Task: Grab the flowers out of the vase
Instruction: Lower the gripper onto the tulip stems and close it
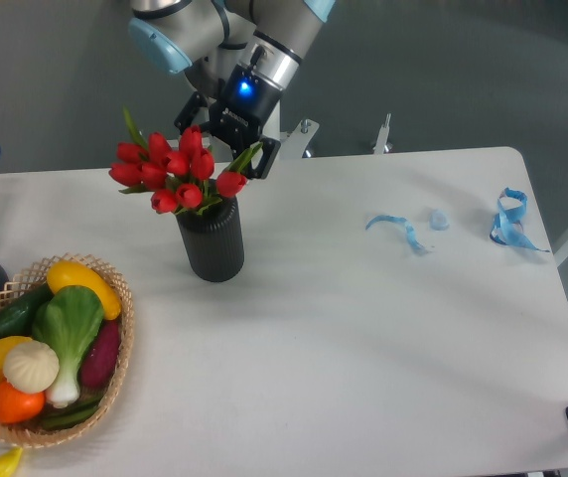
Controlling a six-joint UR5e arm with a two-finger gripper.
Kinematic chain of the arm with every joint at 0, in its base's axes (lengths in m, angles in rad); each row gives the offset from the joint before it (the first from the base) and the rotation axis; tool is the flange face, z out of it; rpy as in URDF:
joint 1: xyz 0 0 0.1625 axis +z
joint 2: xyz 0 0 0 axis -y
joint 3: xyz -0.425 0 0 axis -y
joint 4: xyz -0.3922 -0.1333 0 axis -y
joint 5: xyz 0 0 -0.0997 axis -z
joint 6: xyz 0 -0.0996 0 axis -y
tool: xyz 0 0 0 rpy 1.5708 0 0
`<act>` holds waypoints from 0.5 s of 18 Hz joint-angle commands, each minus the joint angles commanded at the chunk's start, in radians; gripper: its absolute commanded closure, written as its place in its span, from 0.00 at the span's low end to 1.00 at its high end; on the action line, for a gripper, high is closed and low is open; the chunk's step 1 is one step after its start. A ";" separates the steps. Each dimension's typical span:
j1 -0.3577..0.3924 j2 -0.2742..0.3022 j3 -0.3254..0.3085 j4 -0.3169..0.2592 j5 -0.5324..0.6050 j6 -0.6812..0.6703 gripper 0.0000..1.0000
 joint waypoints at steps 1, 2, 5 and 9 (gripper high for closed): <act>-0.009 -0.018 0.006 0.014 0.000 0.000 0.00; -0.020 -0.031 0.012 0.020 0.000 0.000 0.00; -0.025 -0.032 0.017 0.025 0.000 0.000 0.21; -0.026 -0.029 0.017 0.023 0.002 0.002 0.85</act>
